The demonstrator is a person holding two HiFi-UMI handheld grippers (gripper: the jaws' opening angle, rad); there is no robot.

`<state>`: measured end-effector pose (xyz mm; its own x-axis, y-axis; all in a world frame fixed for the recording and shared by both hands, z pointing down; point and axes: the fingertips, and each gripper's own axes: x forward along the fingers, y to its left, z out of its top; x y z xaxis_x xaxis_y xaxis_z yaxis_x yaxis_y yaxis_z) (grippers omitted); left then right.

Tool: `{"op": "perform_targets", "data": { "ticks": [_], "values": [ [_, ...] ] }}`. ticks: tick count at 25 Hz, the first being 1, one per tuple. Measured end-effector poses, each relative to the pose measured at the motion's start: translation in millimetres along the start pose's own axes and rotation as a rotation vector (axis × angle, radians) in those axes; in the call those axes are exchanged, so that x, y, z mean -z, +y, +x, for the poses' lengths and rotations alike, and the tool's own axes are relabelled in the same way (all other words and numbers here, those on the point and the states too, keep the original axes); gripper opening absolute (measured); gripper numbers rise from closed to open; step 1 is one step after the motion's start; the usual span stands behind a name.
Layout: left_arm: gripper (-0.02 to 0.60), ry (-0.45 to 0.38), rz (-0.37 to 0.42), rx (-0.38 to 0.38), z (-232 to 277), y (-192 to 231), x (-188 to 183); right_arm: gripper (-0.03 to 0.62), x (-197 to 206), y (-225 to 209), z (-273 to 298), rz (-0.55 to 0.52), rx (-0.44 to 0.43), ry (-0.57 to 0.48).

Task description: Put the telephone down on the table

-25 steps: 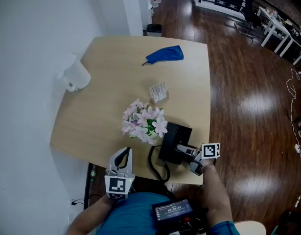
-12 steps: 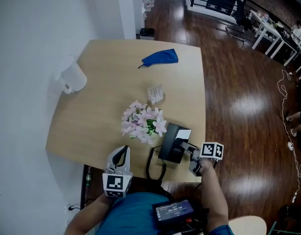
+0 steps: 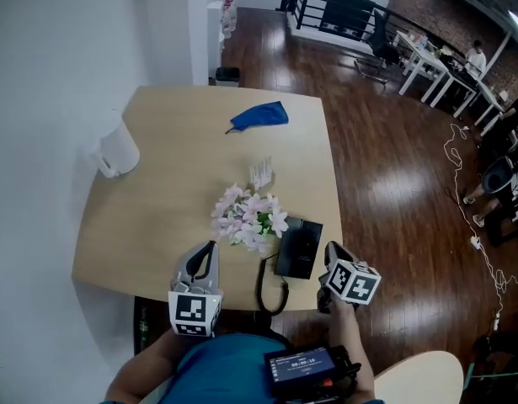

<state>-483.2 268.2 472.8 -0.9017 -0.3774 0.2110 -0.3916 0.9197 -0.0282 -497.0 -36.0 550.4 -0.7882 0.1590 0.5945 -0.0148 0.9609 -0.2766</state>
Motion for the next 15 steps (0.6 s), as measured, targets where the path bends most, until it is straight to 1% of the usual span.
{"op": "perform_targets", "data": {
  "ticks": [2, 5, 10, 15],
  "values": [
    [0.012, -0.026, -0.004, 0.031, -5.0, 5.1, -11.2, -0.010, -6.9, 19.8, -15.8, -0.043, 0.036, -0.045],
    [0.012, -0.052, 0.001, 0.092, -19.2, 6.8, -18.3, -0.011, -4.0, 43.7, -41.4, -0.060, 0.087, -0.091],
    [0.012, -0.057, 0.012, 0.188, -53.3, 10.7, -12.0, -0.009, 19.1, 77.3, -86.4, -0.054, 0.150, -0.129],
    [0.011, -0.057, 0.022, 0.263, -76.6, 7.4, -4.6, -0.009, 42.2, 103.4, -122.6, -0.048, 0.188, -0.146]
  ]
}}
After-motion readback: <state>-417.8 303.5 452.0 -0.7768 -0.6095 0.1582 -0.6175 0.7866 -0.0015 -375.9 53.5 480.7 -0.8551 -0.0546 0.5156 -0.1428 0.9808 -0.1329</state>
